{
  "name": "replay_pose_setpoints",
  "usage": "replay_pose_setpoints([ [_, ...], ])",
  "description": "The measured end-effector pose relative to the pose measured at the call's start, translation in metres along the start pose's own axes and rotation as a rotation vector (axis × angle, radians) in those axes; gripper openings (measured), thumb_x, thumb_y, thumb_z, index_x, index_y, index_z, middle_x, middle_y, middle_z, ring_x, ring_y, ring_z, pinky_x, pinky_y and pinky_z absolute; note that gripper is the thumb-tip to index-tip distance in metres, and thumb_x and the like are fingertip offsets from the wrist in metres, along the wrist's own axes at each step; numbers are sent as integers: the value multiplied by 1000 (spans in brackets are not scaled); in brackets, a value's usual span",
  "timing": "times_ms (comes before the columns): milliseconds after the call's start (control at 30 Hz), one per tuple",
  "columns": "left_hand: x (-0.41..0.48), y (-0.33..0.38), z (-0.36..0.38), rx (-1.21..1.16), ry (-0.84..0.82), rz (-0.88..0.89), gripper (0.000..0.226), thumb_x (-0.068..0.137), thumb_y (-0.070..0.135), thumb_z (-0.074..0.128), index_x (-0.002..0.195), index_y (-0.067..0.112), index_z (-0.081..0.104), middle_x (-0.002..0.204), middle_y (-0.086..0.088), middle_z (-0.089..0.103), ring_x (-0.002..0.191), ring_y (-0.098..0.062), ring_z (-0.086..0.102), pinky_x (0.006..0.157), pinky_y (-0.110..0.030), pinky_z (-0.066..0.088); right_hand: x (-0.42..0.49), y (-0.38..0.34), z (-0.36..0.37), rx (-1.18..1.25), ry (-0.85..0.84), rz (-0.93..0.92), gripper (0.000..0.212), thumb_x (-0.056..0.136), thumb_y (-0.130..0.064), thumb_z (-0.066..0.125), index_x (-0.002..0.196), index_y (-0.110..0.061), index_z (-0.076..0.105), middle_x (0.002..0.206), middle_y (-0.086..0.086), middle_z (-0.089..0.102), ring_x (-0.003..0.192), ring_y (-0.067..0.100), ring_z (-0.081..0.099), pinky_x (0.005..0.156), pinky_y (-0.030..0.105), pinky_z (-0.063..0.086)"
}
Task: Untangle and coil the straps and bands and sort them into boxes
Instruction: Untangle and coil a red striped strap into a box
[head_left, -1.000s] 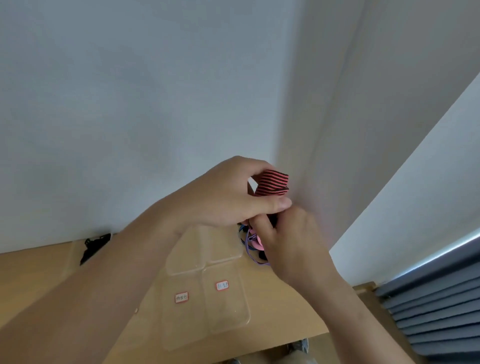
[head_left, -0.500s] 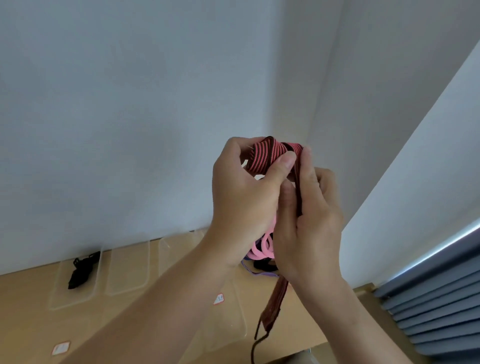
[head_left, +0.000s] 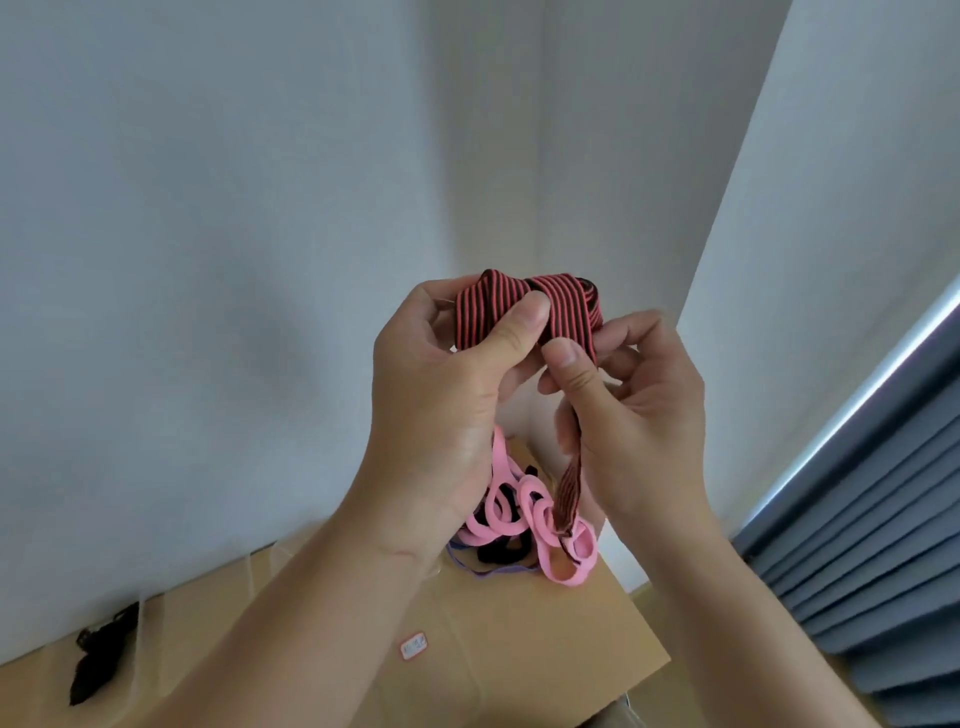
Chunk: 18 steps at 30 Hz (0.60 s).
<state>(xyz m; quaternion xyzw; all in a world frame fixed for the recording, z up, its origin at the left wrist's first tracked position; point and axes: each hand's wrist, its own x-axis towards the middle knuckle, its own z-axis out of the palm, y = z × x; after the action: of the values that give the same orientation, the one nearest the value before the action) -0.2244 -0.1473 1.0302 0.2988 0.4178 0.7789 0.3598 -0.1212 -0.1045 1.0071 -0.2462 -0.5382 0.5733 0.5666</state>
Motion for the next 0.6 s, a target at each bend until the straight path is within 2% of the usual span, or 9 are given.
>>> replay_pose_setpoints([
  [133,-1,4,0,-56,-83,-75,27,90,2,70,110,-10,57,115,-40,64,100,-49,71,86,-49,60,0,7,-6,23,-75,4,32,83,-25,66,78,-7,41,54,6,61,29,20,40,35,17,32],
  [233,0,8,-4,-14,-149,-79,28,88,8,71,108,-9,58,114,-41,63,99,-46,71,76,-43,59,-1,18,-9,-16,-168,-31,25,90,-25,61,82,-4,50,45,-1,53,28,14,38,36,16,30],
  [300,0,10,-10,22,-173,-83,25,87,8,72,103,-6,60,110,-36,67,98,-41,72,78,-39,59,0,22,-12,-161,-206,-116,20,92,-26,60,75,-17,58,46,-6,53,33,9,40,39,17,33],
  [367,0,13,-19,53,-192,-97,19,86,9,72,98,-2,63,101,-26,71,95,-36,74,79,-36,59,2,26,-17,-353,-227,-209,26,93,-27,63,68,-28,58,48,-8,53,38,8,43,44,16,33],
  [433,1,16,-30,81,-224,-130,17,84,10,70,98,2,66,97,-19,71,95,-34,73,80,-37,60,6,29,-22,-514,-264,-265,30,95,-14,67,66,-20,63,50,-6,54,41,12,48,44,21,37],
  [500,2,22,-40,123,-250,-173,23,80,12,66,101,3,68,94,-15,70,93,-29,73,78,-34,60,12,30,-23,-663,-323,-366,25,86,10,59,69,-7,65,53,-6,56,49,10,55,47,24,41],
  [533,2,25,-44,140,-261,-192,26,79,12,66,102,2,68,92,-14,69,91,-27,73,78,-33,61,15,29,-22,-719,-350,-425,26,80,16,55,72,-7,66,56,-7,57,53,7,56,50,20,40],
  [600,3,29,-51,176,-293,-204,28,79,11,65,105,-1,68,89,-11,71,89,-25,73,78,-36,62,23,26,-16,-801,-385,-528,40,79,17,56,88,-17,73,63,-11,58,59,3,54,56,14,38],
])
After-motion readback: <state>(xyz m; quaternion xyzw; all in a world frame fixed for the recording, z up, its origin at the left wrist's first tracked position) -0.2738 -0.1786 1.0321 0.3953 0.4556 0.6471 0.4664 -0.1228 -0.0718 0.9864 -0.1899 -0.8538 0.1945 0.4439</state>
